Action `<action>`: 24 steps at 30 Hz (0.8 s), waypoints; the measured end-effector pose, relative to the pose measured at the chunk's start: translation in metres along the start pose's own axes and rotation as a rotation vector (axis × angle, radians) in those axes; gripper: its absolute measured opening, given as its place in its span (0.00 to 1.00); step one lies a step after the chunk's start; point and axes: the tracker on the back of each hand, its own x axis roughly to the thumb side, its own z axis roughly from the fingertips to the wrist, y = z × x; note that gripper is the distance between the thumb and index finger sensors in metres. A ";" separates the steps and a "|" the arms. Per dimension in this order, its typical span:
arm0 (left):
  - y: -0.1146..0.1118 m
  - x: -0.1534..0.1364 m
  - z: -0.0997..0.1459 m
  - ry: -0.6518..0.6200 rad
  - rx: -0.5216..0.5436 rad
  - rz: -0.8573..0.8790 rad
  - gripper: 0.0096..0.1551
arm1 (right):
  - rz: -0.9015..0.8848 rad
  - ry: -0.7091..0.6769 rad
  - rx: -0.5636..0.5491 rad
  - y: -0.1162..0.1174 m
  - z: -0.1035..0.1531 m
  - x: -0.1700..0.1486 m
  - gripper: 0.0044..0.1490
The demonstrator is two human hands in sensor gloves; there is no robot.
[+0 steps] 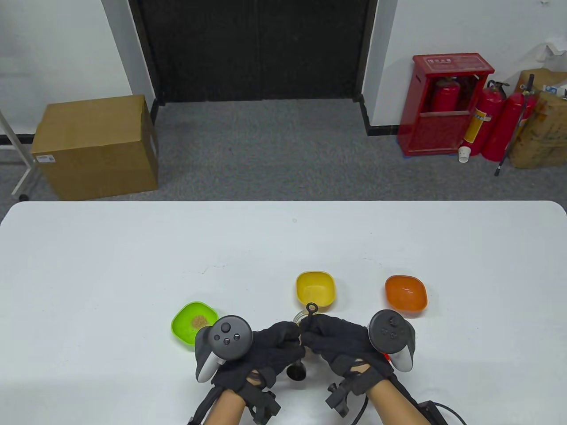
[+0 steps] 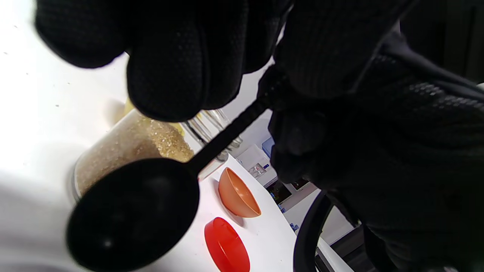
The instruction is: Scoop brown sugar granules from jar into dishes
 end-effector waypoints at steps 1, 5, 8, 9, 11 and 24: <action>-0.001 0.000 0.000 -0.001 0.002 -0.004 0.35 | -0.002 0.002 0.003 0.001 0.000 0.001 0.27; -0.004 0.000 -0.001 0.001 0.024 -0.020 0.32 | -0.003 0.010 -0.007 0.005 0.000 0.000 0.26; -0.006 0.001 -0.001 -0.004 0.034 -0.032 0.31 | -0.007 0.023 -0.017 0.005 0.001 0.000 0.26; -0.007 0.001 -0.001 -0.005 0.032 -0.038 0.31 | -0.010 0.030 -0.023 0.005 0.001 0.001 0.26; -0.008 0.001 -0.002 -0.012 0.031 -0.057 0.31 | -0.009 0.035 -0.024 0.006 0.001 0.001 0.27; 0.010 -0.006 0.002 -0.018 0.099 -0.155 0.26 | -0.101 0.055 -0.033 -0.010 0.001 -0.007 0.30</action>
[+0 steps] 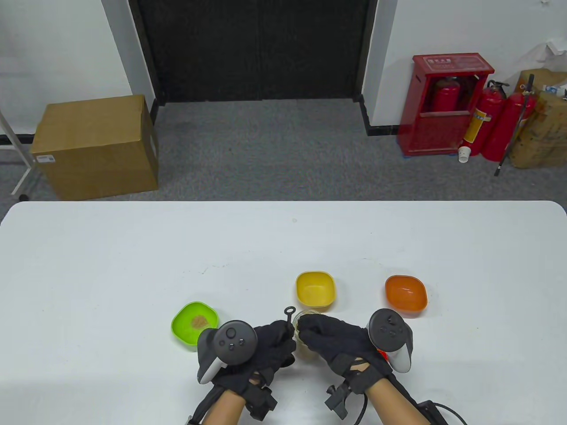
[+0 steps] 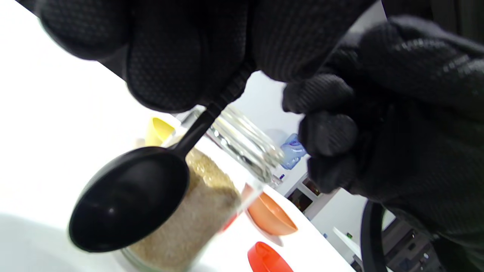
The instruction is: Scoop brown sugar granules from jar into dishes
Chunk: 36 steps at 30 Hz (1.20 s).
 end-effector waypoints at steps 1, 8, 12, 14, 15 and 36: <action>0.003 -0.002 0.000 0.007 0.011 0.005 0.26 | -0.005 0.000 -0.020 -0.004 0.000 0.001 0.30; 0.023 -0.023 0.005 0.061 0.094 0.104 0.29 | 0.095 0.102 -0.185 -0.035 -0.017 -0.007 0.34; 0.032 -0.036 0.008 0.118 0.131 0.148 0.29 | 0.310 0.219 -0.265 -0.045 -0.039 -0.028 0.34; 0.035 -0.041 0.009 0.138 0.143 0.171 0.28 | 0.382 0.273 -0.263 -0.047 -0.046 -0.038 0.33; 0.037 -0.046 0.010 0.155 0.153 0.196 0.28 | 0.409 0.320 -0.262 -0.047 -0.051 -0.046 0.33; 0.050 -0.082 0.027 0.301 0.345 0.485 0.24 | 0.497 0.750 -0.099 -0.027 -0.087 -0.116 0.39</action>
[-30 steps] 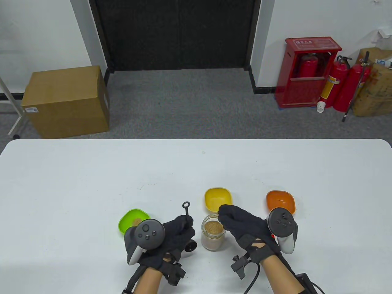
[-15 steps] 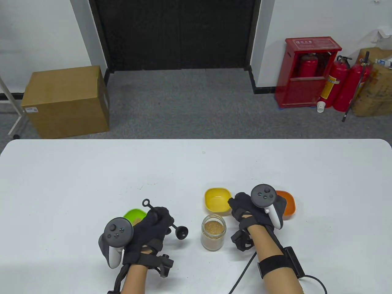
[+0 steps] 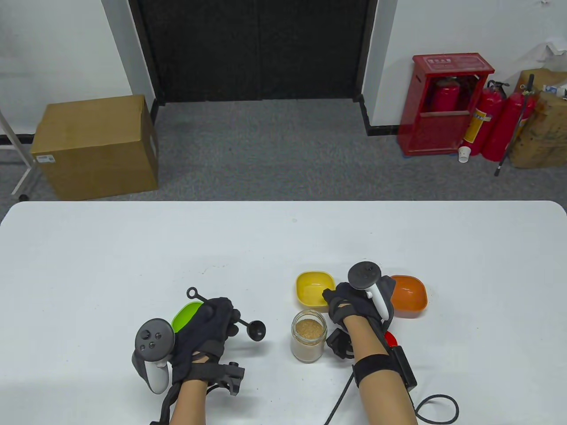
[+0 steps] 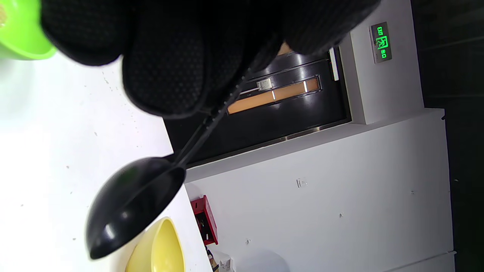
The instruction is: Scoop brown sugar granules from jar into dishes
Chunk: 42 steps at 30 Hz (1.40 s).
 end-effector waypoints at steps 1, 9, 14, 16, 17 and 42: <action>-0.001 0.000 0.000 0.002 -0.005 -0.003 0.24 | 0.000 0.007 0.006 0.000 -0.001 0.000 0.39; 0.001 0.001 0.000 -0.002 0.020 -0.007 0.26 | -0.081 0.033 -0.003 -0.007 0.005 -0.008 0.33; 0.000 0.001 0.001 -0.005 0.028 -0.024 0.28 | -0.112 -0.036 -0.076 -0.023 0.023 -0.014 0.29; -0.002 0.004 0.001 -0.001 0.015 -0.028 0.29 | -0.117 -0.074 -0.104 -0.033 0.036 -0.018 0.29; -0.003 0.005 0.002 0.004 0.005 -0.020 0.30 | -0.112 -0.087 -0.116 -0.036 0.040 -0.019 0.29; -0.056 0.075 -0.007 -0.156 -0.109 -0.018 0.25 | -0.141 -0.242 -0.137 -0.060 0.103 -0.050 0.29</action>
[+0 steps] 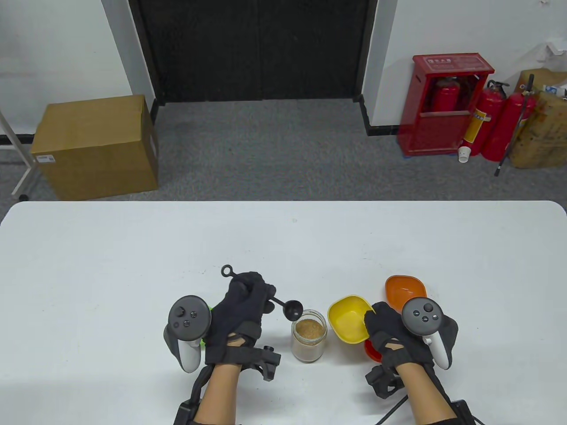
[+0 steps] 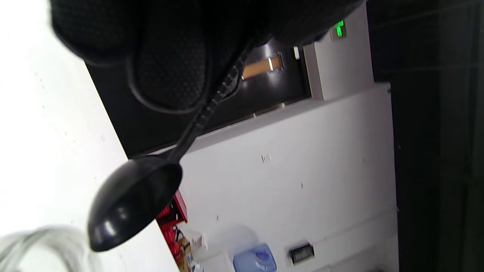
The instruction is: Scoop brown sugar granules from jar into dishes
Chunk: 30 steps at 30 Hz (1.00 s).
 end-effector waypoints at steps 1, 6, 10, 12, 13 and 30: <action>-0.004 -0.002 0.002 0.005 -0.007 -0.016 0.26 | 0.002 -0.002 0.001 0.001 0.000 0.000 0.29; -0.016 -0.006 0.004 -0.034 -0.017 -0.076 0.26 | 0.016 -0.008 0.011 0.004 0.003 -0.001 0.29; -0.025 -0.008 0.006 -0.042 -0.057 -0.051 0.25 | 0.016 -0.016 0.006 0.003 0.005 -0.001 0.29; -0.028 -0.009 0.007 -0.052 -0.059 -0.065 0.25 | 0.013 -0.014 0.002 0.002 0.005 -0.002 0.29; -0.030 -0.010 0.007 -0.053 -0.059 -0.076 0.25 | 0.012 -0.013 0.000 0.002 0.006 -0.003 0.29; -0.046 -0.025 0.014 0.036 -0.030 -0.176 0.24 | 0.024 0.000 0.005 0.001 0.008 -0.007 0.29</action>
